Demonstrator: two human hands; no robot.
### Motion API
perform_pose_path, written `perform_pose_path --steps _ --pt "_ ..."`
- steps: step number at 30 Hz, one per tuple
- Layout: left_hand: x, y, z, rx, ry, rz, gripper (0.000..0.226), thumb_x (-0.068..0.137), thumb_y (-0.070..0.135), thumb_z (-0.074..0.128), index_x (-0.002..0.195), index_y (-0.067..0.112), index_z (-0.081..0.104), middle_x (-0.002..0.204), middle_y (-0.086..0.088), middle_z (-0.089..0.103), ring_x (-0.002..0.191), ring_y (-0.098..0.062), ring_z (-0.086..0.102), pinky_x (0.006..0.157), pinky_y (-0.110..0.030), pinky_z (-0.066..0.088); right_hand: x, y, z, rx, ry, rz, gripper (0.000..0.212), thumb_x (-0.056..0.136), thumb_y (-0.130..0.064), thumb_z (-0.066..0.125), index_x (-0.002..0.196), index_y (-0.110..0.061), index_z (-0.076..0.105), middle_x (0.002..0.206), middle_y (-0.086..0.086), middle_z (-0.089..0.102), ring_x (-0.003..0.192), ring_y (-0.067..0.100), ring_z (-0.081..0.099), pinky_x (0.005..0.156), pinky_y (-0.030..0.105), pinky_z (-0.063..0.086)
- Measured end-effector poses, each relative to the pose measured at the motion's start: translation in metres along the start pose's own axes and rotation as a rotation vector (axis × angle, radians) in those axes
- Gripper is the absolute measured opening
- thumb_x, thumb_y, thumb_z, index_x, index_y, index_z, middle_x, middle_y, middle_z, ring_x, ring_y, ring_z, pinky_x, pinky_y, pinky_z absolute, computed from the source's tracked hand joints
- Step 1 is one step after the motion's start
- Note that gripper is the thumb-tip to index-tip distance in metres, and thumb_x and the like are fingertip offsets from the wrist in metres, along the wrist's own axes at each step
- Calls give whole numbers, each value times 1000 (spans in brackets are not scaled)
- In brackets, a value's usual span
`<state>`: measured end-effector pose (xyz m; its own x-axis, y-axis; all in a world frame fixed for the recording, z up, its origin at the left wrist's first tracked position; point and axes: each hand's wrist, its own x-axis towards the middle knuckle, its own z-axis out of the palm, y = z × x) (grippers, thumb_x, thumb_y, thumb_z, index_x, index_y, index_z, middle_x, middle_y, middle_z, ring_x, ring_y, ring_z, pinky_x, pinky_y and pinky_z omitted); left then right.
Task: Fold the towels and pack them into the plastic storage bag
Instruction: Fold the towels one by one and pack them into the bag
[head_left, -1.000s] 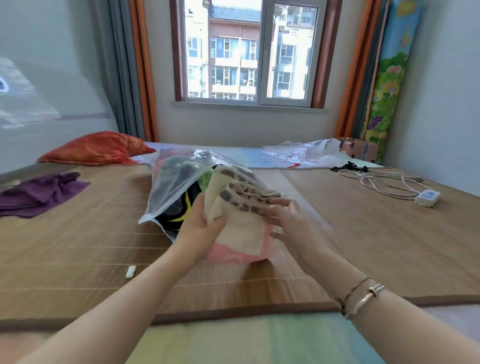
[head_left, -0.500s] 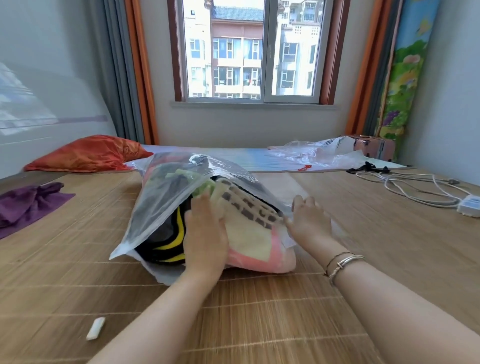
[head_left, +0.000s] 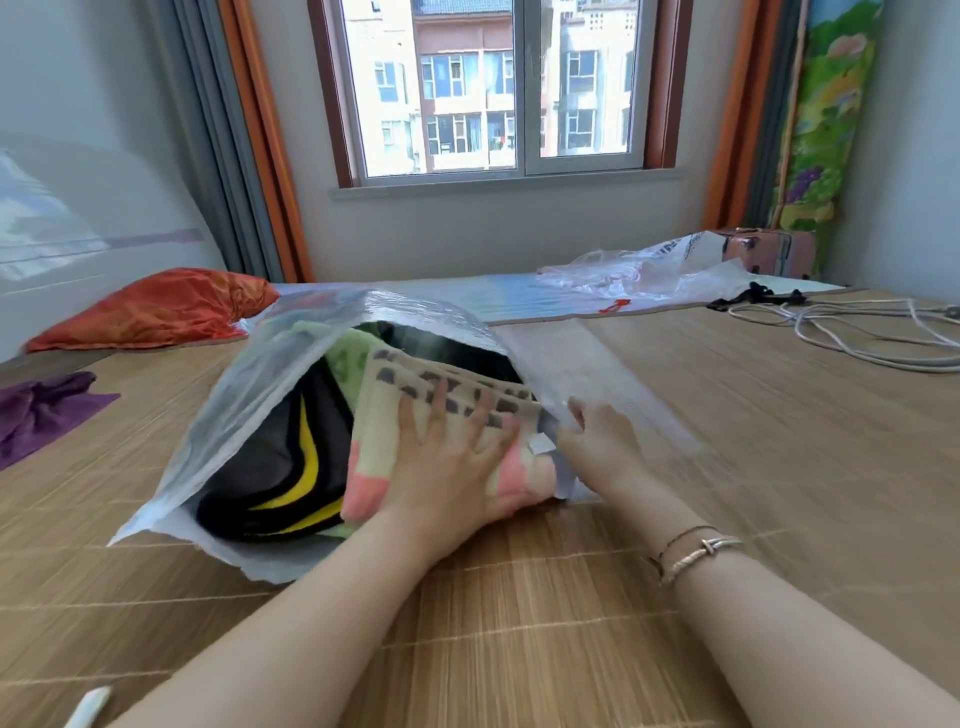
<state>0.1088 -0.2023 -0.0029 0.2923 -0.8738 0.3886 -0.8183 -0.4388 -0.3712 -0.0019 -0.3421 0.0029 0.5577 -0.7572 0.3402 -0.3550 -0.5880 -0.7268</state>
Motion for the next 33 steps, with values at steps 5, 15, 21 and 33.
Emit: perform_pose_path --steps 5,15,21,33 --pt "37 -9 13 91 11 -197 74 85 76 21 149 40 10 159 -1 13 142 -43 6 102 -70 -10 -8 2 12 199 -23 -123 18 75 -7 49 62 0 39 60 1 30 57 13 27 50 26 20" --pt "72 -27 28 -80 -146 -290 65 92 60 19 140 21 38 147 -6 38 134 -27 33 109 -37 24 -22 -20 -5 607 -293 -31 24 85 11 38 76 -6 52 59 2 26 42 9 22 38 20 21" --pt "101 -44 63 -311 -321 -344 72 85 69 21 145 30 34 154 0 29 140 -24 27 115 -40 20 -22 -23 -3 631 -280 -13 24 83 12 37 74 -3 53 65 6 26 46 11 22 39 21 21" --pt "62 -22 41 -57 -156 -115 68 96 59 24 152 30 -2 161 1 -3 146 -33 -9 111 -53 -18 -13 -10 -6 535 -190 52 17 82 4 44 81 -12 51 64 3 26 44 10 23 39 19 19"
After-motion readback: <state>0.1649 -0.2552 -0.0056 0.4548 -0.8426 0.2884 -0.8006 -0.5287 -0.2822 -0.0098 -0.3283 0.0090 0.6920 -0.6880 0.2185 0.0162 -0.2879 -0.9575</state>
